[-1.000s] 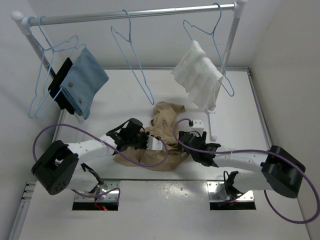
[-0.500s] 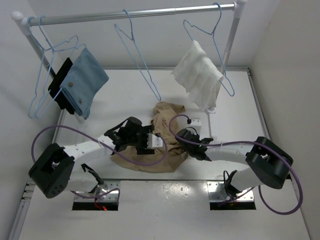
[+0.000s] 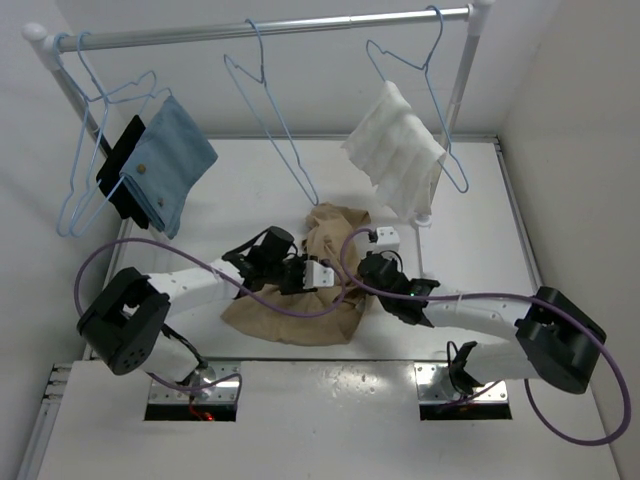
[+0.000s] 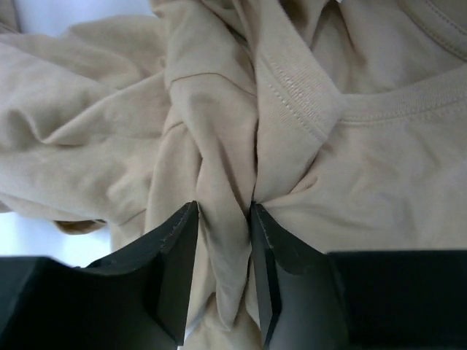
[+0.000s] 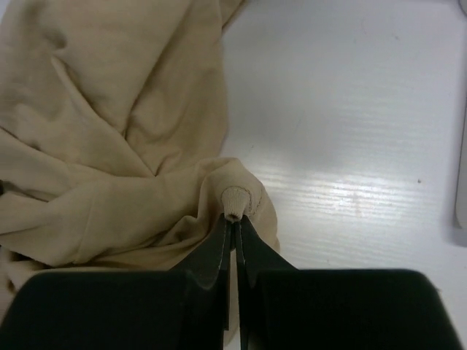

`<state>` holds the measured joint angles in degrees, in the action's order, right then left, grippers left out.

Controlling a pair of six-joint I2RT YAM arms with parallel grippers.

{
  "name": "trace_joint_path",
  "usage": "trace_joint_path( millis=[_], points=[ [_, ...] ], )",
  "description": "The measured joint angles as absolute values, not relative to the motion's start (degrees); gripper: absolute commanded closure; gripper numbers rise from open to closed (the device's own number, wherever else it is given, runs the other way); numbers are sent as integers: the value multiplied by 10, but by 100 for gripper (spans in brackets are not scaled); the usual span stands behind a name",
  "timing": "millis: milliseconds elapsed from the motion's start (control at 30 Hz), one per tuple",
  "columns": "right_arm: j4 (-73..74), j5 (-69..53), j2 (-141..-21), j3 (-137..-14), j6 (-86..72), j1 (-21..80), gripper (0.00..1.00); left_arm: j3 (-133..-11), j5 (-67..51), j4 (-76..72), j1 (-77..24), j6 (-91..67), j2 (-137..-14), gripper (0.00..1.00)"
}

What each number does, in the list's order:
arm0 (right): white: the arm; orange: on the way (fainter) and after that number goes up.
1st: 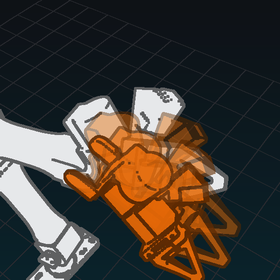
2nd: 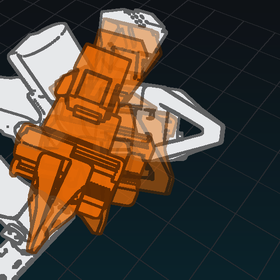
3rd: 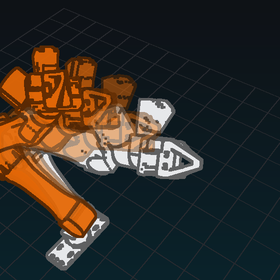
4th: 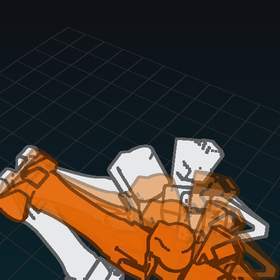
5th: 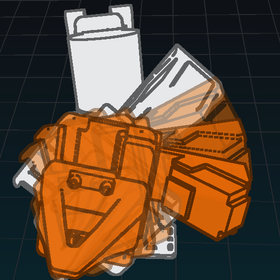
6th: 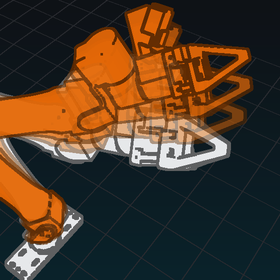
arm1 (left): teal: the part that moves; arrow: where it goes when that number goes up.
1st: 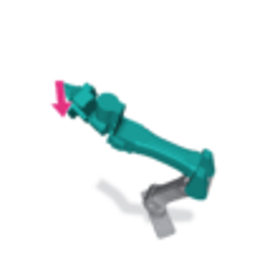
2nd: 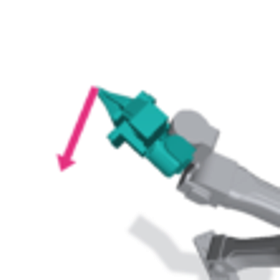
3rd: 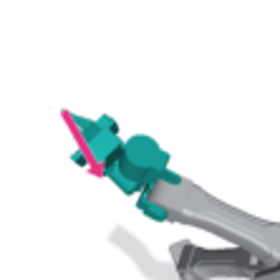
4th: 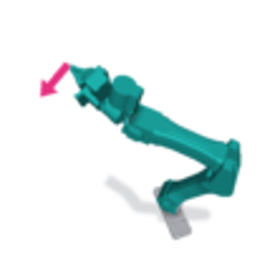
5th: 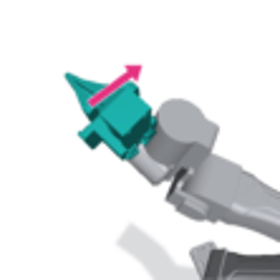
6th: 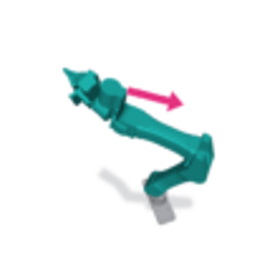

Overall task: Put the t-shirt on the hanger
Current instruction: Move the tshirt to the center of the board

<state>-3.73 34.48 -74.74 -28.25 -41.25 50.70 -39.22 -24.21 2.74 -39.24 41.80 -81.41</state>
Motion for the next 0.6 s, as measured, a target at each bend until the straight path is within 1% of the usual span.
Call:
trace_joint_path(
  millis=[33,67,100,133,267,367,467,533,567,600],
  points=[
    [-44,344,-745,-281,-402,507,100,-392,-243,28,-392,422,-819,57],
    [-48,343,-743,-281,-392,507,100,-392,-244,29,-392,426,-822,48],
    [-54,341,-739,-280,-384,507,100,-393,-244,30,-392,430,-825,38],
    [-59,340,-736,-278,-377,507,100,-393,-245,34,-392,435,-826,23],
    [-73,337,-728,-274,-359,507,100,-417,-267,78,-392,450,-826,7],
    [-76,333,-727,-271,-353,507,100,-450,-303,134,-392,472,-826,2],
    [-76,328,-727,-269,-349,507,100,-485,-340,182,-386,482,-825,1],
    [-76,327,-727,-269,-348,507,100,-495,-357,185,-372,471,-822,6],
    [-77,327,-727,-269,-348,507,100,-497,-362,180,-363,458,-821,10],
    [-77,326,-727,-269,-347,507,100,-496,-360,168,-354,447,-821,22]
  ],
)
